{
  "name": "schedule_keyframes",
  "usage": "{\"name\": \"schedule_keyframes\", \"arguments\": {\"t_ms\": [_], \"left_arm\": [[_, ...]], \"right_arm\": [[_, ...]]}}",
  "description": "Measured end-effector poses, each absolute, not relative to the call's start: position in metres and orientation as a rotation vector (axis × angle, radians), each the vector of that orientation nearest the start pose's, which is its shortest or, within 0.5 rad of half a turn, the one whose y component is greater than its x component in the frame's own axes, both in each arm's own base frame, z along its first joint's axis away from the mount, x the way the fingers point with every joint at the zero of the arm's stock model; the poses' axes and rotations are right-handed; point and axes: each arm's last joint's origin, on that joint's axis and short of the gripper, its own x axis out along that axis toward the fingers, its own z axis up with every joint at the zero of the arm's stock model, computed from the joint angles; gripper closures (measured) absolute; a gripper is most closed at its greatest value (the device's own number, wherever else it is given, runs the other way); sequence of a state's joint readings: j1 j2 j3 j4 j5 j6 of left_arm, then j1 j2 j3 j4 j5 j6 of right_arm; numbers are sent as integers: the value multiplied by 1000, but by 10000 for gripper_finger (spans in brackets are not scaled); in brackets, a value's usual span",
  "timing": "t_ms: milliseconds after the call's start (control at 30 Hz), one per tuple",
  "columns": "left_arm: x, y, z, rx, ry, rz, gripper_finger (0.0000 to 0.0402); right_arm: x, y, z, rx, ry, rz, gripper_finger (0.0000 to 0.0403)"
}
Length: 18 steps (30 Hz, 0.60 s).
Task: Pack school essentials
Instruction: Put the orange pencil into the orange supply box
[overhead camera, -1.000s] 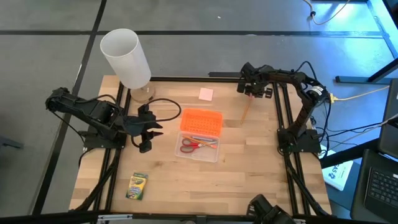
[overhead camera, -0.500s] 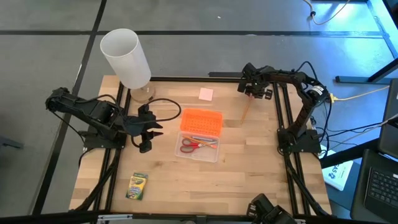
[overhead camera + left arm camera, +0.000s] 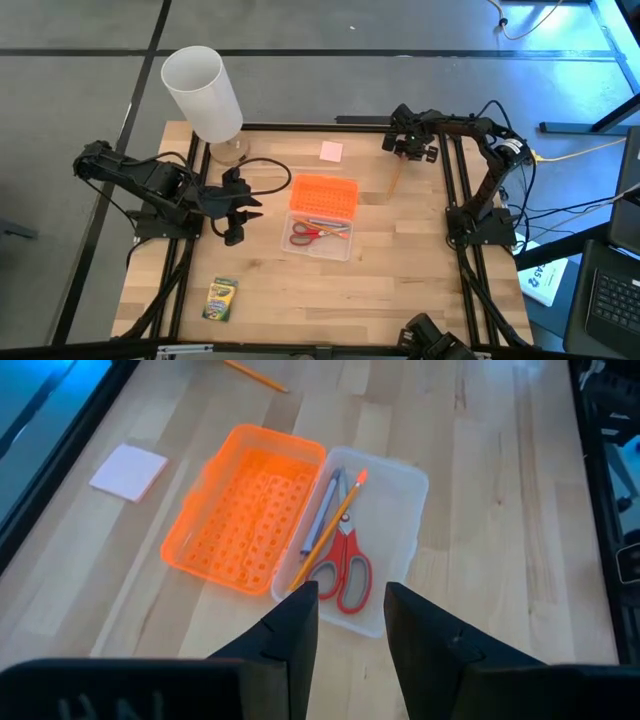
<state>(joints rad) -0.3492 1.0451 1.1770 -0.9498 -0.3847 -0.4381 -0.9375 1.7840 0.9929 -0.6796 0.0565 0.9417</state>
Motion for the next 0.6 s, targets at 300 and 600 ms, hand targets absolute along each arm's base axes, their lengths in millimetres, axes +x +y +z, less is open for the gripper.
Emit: {"name": "schedule_keyframes", "arguments": {"t_ms": [300,600], "left_arm": [[180,-54,355,-123,735,197,291],[180,-54,355,-121,735,197,291]], "right_arm": [[177,-243,133,1318,971,-1426,335],[177,-244,132,1273,1007,-1384,362]]}}
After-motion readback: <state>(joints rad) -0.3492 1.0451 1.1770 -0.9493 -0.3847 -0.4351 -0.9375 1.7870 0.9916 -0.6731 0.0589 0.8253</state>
